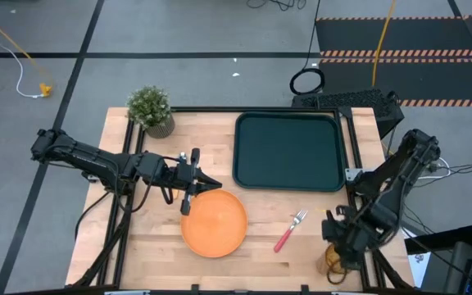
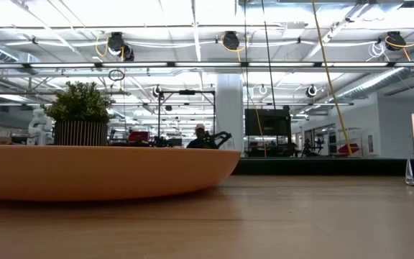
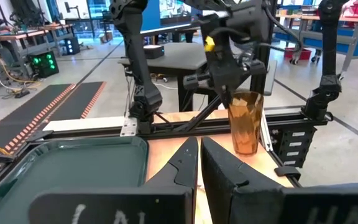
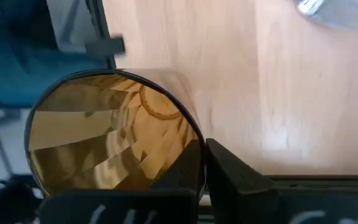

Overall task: Pick and place plate/cup/fork/spoon on tray
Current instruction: Put the brown cup on the top right of the black tray

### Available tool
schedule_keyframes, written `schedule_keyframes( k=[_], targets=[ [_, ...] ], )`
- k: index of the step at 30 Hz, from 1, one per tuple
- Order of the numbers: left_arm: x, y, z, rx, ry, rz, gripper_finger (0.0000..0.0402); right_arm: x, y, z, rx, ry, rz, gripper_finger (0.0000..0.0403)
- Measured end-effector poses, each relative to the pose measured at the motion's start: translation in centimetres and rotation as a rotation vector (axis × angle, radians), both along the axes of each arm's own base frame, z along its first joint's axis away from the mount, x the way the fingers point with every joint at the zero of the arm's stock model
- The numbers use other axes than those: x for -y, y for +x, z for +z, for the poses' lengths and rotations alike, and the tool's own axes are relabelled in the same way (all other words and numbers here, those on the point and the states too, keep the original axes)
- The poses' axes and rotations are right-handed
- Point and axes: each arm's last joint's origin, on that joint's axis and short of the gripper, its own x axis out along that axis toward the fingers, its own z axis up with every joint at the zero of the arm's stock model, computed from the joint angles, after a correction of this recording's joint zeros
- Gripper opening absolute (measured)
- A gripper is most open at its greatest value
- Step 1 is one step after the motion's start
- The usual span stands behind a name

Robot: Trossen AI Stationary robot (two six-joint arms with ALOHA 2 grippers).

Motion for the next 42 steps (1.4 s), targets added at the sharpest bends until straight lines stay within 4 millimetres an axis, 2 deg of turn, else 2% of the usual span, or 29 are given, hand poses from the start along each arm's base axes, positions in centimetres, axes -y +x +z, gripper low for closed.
schedule_keyframes(
  k=[8, 15, 32, 42],
  targets=[
    [0.0, 0.0, -0.1, -0.009, 0.002, 0.0, 0.0024, 3.6, 1.9, 3.9, 0.076, 0.051, -0.141, 0.0001],
    [0.0, 0.0, -0.1, -0.009, 0.002, 0.0, 0.0024, 7.3, 2.7, 6.5, 0.099, -0.037, -0.219, 0.0001],
    [0.0, 0.0, -0.2, -0.015, 0.008, 0.0, 0.0024, 16.1, 3.8, 8.9, 0.137, -0.159, -0.366, 0.0],
    [0.0, 0.0, -0.2, -0.016, 0.008, 0.0, 0.0024, 22.6, 4.1, 8.5, 0.117, -0.181, -0.492, 0.0]
  ],
)
